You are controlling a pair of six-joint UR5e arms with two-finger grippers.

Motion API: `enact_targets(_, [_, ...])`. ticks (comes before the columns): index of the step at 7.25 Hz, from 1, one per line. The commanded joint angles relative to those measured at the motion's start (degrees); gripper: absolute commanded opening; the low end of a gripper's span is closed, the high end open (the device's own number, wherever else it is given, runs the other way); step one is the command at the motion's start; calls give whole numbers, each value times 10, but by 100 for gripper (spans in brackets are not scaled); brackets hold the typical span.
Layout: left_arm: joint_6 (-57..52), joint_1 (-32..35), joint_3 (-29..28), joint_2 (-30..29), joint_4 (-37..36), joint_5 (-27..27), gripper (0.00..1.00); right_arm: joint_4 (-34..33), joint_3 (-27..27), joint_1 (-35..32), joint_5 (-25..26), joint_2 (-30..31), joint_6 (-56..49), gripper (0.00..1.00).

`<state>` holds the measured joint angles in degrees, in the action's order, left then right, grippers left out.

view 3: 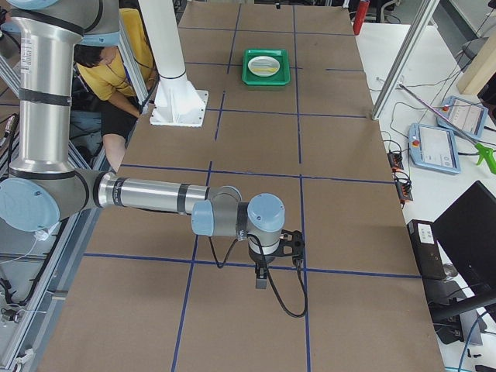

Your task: Place spoon

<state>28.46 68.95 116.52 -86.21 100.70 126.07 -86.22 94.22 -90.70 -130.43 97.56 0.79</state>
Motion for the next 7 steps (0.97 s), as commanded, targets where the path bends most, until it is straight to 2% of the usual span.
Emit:
enact_targets(1, [203,-147,12,-81,0,-41,100,0,0,0,0,0,0,100])
enact_targets(2, [264,-207,2,-97,5,-54,99,0,0,0,0,0,0,100])
enact_targets(4, [352,-267,-70,-100,144,-117,96,0,0,0,0,0,0,100])
enact_targets(5, [355,-289,-87,-100,150,-151,96,0,0,0,0,0,-1,100])
enact_targets(6, [367,-308,-96,-101,150,-167,88,0,0,0,0,0,-1,100])
enact_targets(7, [378,-326,-113,-104,150,-168,87,0,0,0,0,0,0,100])
